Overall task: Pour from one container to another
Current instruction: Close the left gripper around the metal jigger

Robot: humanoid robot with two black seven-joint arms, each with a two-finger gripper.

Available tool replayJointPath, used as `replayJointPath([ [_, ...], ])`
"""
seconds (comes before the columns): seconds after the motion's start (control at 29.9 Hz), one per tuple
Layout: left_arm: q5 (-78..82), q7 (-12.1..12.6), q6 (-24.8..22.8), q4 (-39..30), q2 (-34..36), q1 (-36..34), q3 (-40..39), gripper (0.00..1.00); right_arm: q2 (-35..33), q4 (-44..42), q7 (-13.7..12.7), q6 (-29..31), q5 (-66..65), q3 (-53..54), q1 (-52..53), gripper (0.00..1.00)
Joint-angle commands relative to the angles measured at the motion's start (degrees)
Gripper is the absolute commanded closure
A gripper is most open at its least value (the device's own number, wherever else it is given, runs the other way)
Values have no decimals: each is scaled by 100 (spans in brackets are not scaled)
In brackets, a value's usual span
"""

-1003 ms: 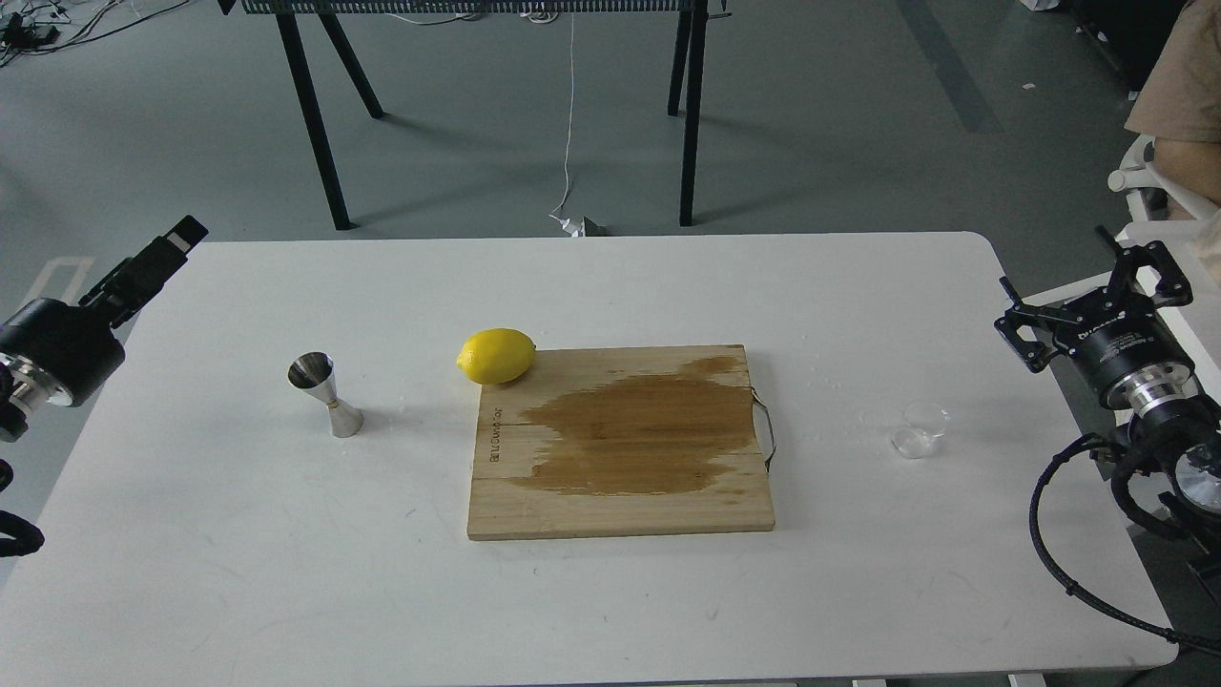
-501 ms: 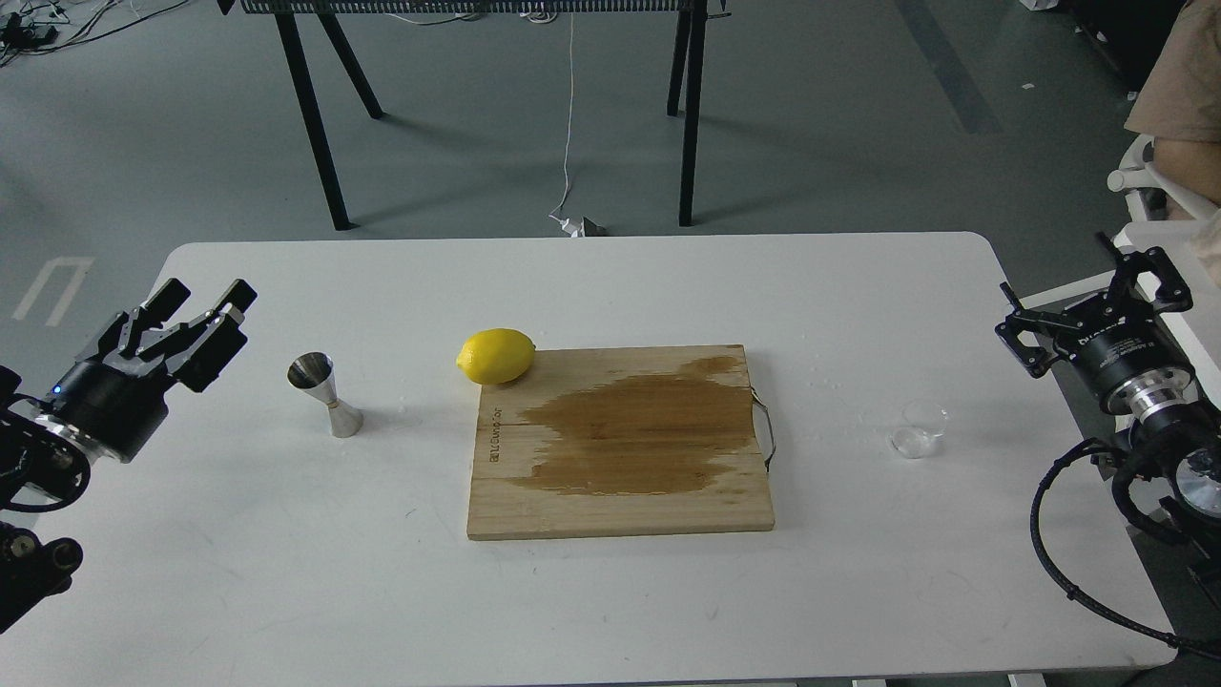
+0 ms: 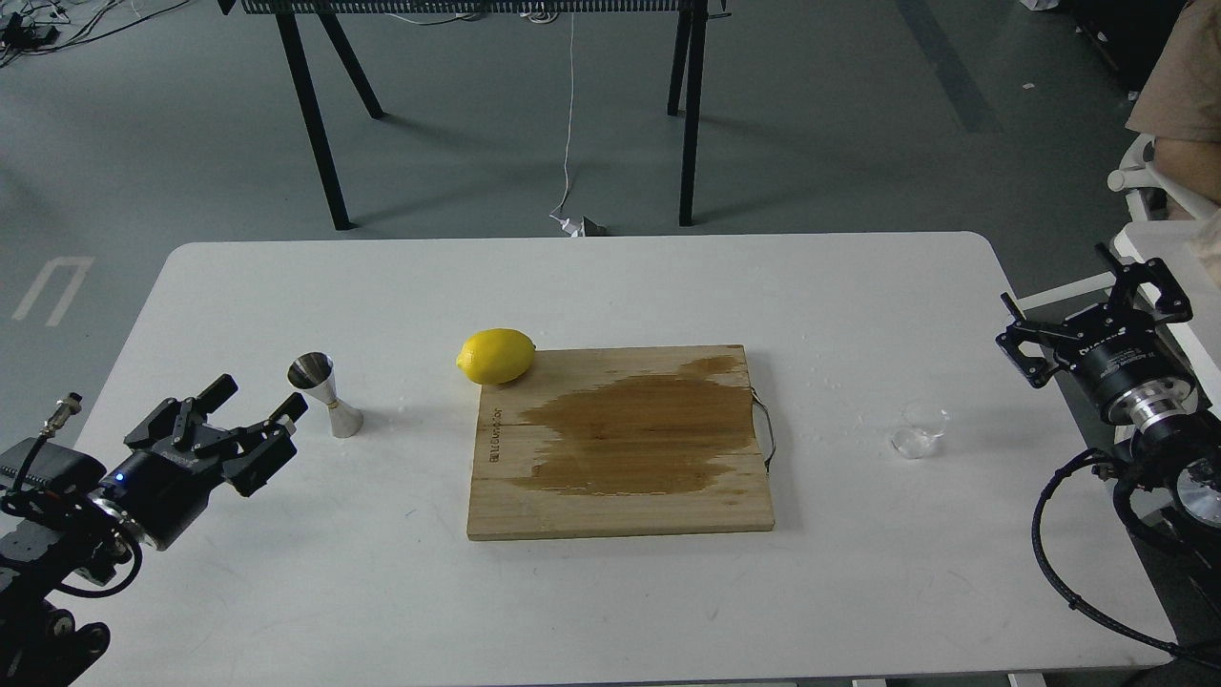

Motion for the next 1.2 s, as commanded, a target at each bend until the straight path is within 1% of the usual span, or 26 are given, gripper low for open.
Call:
replayJointPath([
  [0.0, 43, -1, -1, 216, -249, 24, 42, 0, -6, 6, 0, 0, 0, 8, -5, 0],
  [0.23, 219, -1, -1, 717, -583, 15, 86, 0, -42, 24, 0, 0, 0, 43, -5, 0],
  [0.47, 219, -1, -1, 1042, -627, -64, 226, 0, -68, 32, 0, 0, 0, 52, -5, 0],
  [0.77, 202, -1, -1, 1376, -856, -407, 235, 0, -68, 50, 0, 0, 0, 52, -5, 0],
  [0.9, 202, -1, -1, 1552, -970, -451, 226, 0, -68, 41, 0, 0, 0, 52, -5, 0],
  [1.17, 193, -1, -1, 2080, -1357, -872, 288, 0, -59, 41, 0, 0, 0, 43, -14, 0],
])
